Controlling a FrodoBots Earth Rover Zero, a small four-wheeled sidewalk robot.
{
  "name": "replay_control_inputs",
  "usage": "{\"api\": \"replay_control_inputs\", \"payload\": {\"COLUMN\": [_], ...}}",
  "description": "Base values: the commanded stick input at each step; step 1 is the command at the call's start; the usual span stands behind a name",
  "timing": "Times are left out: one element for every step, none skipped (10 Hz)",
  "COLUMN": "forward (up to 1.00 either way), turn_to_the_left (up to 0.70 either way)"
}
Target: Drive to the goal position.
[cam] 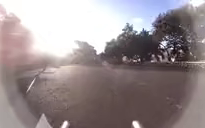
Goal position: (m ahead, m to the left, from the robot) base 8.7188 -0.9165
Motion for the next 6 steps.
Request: {"api": "replay_control_inputs", "payload": {"forward": [0.70,0.70,0.70,0.70,0.70,0.70], "turn_to_the_left": [0.03,0.03,0.03,0.03,0.03,0.03]}}
